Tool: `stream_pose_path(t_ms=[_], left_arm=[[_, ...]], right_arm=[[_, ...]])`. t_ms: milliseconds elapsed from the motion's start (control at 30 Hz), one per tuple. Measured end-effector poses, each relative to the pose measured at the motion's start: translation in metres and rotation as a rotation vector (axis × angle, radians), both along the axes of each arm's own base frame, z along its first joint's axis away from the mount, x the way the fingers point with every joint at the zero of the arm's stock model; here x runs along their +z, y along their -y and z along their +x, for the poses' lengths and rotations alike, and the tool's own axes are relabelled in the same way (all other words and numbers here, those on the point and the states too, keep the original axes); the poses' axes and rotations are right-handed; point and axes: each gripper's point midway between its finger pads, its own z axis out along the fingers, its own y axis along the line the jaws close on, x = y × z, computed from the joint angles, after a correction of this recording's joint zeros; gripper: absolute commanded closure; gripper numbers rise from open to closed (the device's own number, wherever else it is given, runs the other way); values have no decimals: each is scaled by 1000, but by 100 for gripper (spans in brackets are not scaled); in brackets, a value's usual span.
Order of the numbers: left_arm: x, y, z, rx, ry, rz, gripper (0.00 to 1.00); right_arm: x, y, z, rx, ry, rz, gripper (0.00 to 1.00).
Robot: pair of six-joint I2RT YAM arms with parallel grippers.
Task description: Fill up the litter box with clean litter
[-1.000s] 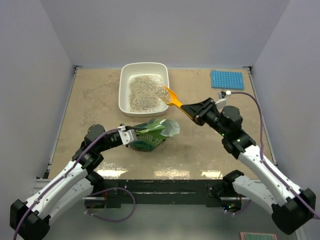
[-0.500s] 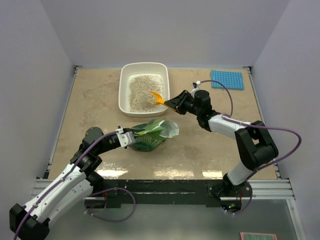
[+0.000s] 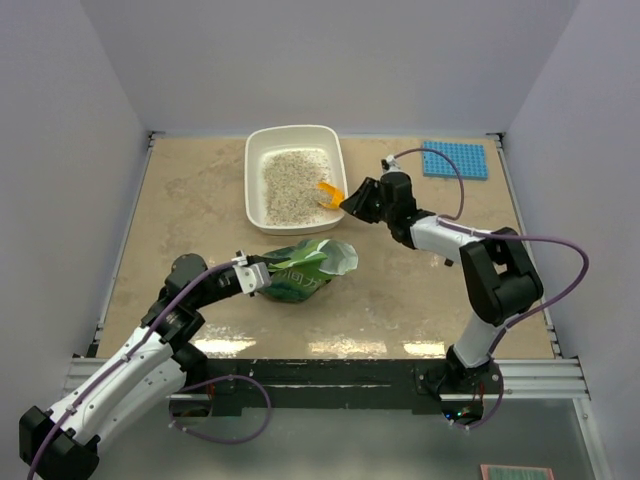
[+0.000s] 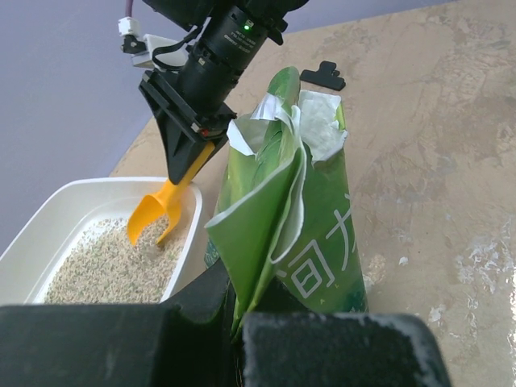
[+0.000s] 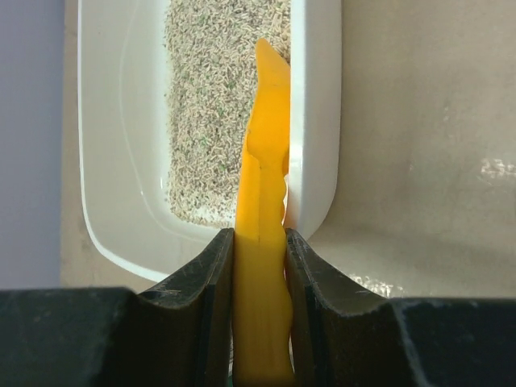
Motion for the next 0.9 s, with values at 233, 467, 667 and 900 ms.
stream_pose_path(t_ms=[233,467,667,900], left_arm=[[0,0,1,4,1,0,100],[0,-1,2,12,2,-1,100],[2,-3,2,26,6,-3,100],[2,-5,1,29,6,-4,100]], right_arm=[[-8,50,-5,-125,-10,-16,100],[0,115,-24,-334,-20,-102,100],[10,148,-50,-432,-54,-216,100],[19,172,-68,-399,-60,-415,100]])
